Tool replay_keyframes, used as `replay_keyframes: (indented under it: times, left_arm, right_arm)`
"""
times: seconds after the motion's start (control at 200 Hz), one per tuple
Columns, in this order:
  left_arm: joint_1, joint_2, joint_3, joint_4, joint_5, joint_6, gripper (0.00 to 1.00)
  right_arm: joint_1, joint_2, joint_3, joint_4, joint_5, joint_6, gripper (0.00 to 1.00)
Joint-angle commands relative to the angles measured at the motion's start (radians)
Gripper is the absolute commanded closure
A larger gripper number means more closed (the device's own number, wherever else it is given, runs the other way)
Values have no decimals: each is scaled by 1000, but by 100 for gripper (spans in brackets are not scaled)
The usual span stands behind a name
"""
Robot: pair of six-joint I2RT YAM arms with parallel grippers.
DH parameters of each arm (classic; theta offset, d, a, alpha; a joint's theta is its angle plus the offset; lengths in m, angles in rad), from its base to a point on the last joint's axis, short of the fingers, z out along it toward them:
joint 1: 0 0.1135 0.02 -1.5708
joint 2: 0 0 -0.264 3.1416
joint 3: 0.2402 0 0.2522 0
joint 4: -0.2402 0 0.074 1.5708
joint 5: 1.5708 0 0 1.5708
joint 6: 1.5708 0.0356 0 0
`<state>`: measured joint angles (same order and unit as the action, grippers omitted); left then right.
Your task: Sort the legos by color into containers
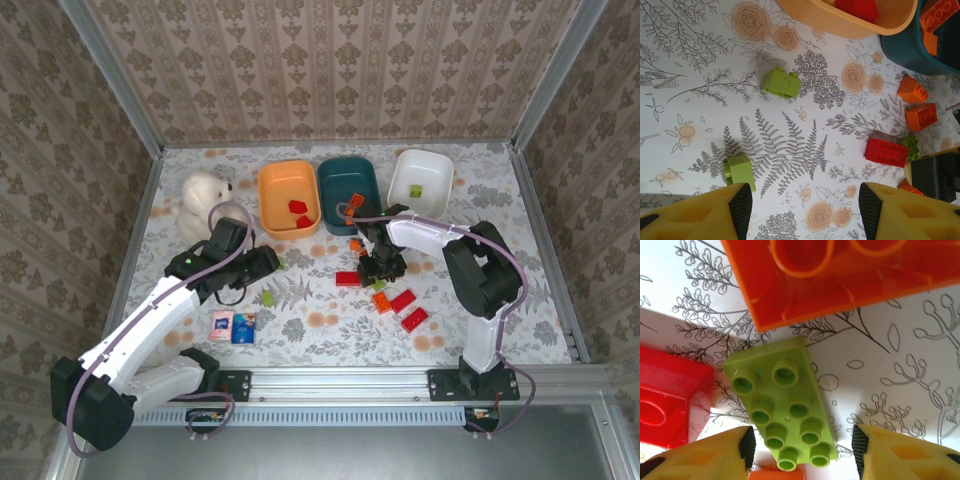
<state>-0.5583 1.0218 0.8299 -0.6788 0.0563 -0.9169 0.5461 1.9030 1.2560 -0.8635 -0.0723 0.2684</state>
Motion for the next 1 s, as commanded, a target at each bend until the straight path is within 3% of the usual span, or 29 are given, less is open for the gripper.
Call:
replay_keyframes:
  times: [0.0,0.495,0.78,0.995]
  left_arm:
    - [-8,6,24,10,-3,-14,39]
    - [-20,32,19,35,-1,-16,39]
    - [-52,100,27,91,42,16,39]
    - [-150,242,114,175,69,65,39]
  right_arm:
    - [2,34,37,-1,-23,-18,44]
    - [20,106,43,10,69,8,64]
    - [-14,-98,32,-30,150,76,68]
    - [-168,-228,138,-65,155,129,69]
